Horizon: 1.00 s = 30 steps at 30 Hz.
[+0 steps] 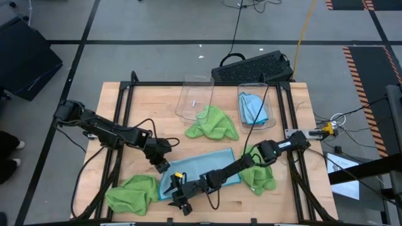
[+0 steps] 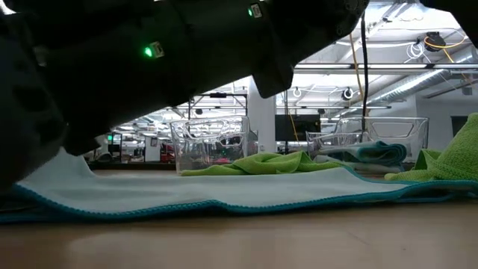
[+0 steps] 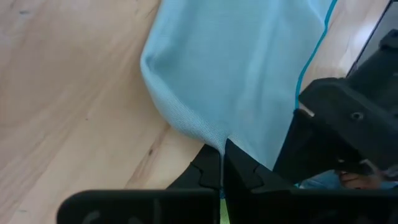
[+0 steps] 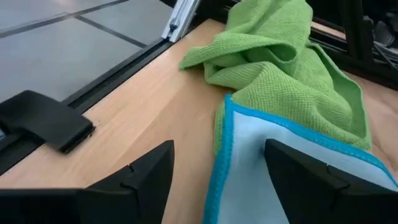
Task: Fold microfiber towels
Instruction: Fold the blue microfiber towel
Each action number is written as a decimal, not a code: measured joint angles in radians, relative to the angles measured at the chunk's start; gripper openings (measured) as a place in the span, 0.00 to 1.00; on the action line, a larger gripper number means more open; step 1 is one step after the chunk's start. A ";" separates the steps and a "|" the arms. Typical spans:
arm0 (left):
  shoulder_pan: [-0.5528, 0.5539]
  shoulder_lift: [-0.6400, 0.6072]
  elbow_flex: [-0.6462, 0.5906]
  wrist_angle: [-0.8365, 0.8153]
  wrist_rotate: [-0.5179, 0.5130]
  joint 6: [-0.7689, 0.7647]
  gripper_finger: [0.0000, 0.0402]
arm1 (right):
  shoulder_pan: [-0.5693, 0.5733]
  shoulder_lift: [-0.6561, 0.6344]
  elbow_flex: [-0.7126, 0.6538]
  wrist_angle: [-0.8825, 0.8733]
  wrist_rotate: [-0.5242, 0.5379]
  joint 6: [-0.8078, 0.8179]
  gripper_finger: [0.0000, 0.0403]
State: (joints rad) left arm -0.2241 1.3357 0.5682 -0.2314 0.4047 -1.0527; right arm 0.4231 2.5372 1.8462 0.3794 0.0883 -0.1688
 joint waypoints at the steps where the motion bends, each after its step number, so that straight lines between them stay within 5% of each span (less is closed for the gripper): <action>1: 0.000 0.000 0.000 -0.002 -0.003 0.000 0.01 | 0.003 0.004 0.005 -0.007 0.019 0.005 0.60; 8: 0.000 0.000 0.000 -0.003 -0.018 -0.004 0.01 | 0.005 0.012 0.011 -0.097 0.142 0.053 0.55; 26: 0.000 0.000 0.000 -0.005 -0.023 0.002 0.01 | 0.011 0.006 0.012 -0.187 0.100 0.151 0.03; 30: 0.007 0.000 0.000 0.004 -0.012 -0.008 0.01 | 0.014 -0.001 0.012 -0.202 0.105 0.216 0.02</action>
State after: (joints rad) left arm -0.2171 1.3360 0.5682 -0.2277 0.3931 -1.0603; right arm 0.4367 2.5360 1.8580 0.1776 0.1938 0.0470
